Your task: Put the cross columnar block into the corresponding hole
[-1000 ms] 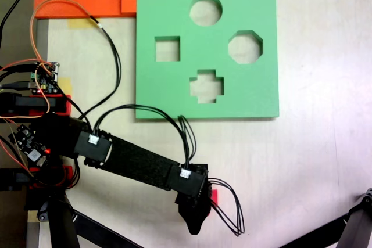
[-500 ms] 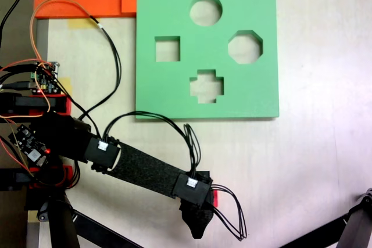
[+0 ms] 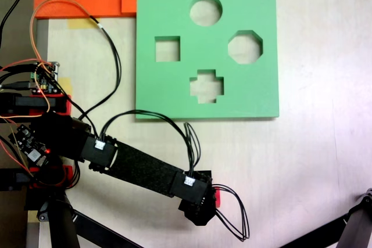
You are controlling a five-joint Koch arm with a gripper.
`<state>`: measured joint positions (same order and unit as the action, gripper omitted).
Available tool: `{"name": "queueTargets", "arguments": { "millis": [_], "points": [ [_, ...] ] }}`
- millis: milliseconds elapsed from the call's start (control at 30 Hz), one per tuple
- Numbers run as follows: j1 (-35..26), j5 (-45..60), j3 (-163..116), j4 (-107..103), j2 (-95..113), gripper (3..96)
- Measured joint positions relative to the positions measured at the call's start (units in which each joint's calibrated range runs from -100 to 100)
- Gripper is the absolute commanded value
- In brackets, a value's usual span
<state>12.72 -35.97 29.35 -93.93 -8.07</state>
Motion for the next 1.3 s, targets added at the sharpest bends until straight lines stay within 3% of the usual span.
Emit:
{"name": "queueTargets", "arguments": {
  "millis": [200,567,967,1300],
  "points": [
    [-0.2,0.4,0.0,0.0,0.0,38.5],
    [-2.1,-2.9,0.4,-3.1,6.7,38.3],
    [-11.8,-11.4,0.6,-3.2,25.6,38.3],
    [-22.8,-21.2,0.6,-3.8,26.7,38.3]
  ]
}}
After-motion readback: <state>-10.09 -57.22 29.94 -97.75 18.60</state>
